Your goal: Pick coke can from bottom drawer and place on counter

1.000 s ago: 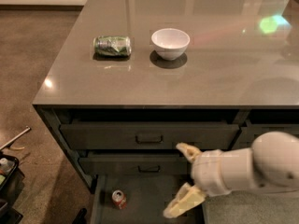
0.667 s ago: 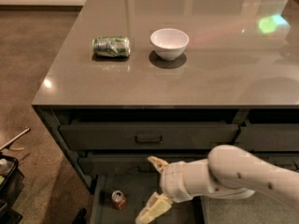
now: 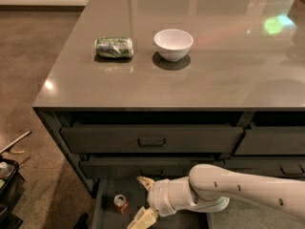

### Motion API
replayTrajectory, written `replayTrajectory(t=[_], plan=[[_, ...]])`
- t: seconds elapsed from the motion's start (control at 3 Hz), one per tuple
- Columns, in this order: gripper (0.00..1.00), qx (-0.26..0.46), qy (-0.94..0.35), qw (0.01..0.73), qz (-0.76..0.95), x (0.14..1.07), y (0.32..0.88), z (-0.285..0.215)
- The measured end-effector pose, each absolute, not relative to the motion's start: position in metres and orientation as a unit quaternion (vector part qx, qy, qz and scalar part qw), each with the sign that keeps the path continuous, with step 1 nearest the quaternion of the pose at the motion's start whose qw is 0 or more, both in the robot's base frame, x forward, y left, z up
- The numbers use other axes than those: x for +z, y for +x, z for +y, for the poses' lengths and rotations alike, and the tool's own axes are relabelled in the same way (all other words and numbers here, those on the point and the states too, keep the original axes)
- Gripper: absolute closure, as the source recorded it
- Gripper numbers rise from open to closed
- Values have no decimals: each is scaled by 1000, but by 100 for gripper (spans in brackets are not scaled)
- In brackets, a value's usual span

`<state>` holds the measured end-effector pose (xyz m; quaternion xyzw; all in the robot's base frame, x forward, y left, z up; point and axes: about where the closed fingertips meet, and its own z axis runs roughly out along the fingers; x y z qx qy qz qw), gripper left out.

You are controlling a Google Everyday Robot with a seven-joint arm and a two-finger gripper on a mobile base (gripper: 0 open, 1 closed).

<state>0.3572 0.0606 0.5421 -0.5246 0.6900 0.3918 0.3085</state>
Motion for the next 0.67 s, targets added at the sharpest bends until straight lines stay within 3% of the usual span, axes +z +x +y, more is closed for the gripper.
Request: replayTrajectory(t=[0.67], plan=[[0,371,-504,323,710,511,370,55]])
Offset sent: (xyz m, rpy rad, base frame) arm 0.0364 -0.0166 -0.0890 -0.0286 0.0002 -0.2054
